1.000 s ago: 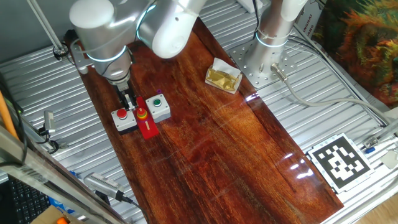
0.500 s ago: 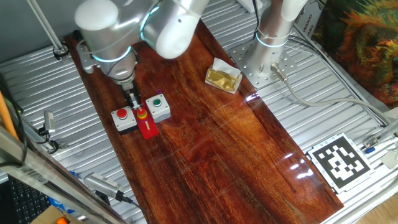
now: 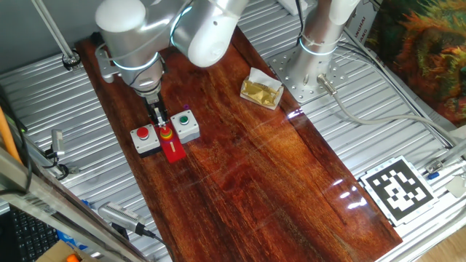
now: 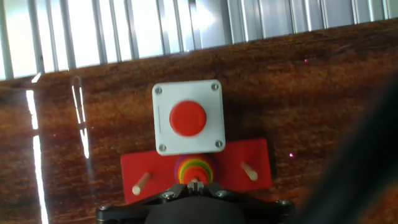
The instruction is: Take out one Hanoi block and throw it aside
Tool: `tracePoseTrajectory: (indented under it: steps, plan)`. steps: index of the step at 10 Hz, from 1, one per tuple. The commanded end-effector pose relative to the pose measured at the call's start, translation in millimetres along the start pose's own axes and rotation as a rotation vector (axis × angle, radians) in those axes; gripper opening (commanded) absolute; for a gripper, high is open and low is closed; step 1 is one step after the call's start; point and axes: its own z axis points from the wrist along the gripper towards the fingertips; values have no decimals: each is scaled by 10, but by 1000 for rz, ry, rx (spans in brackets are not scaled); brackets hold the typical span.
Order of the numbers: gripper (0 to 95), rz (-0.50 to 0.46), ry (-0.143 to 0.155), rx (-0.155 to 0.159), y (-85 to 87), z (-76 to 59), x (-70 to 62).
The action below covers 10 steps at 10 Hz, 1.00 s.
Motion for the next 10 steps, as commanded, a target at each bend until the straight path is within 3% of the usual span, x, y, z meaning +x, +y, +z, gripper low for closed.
tracePoseTrajectory:
  steps: [1,2,8,10]
  plan:
    - [190,0,-3,0,-10,22,19]
    - [380,1,-2,0,-11,31,18]
    - [380,7,5,-3,-28,151,33]
    - [380,9,10,-5,-38,225,106]
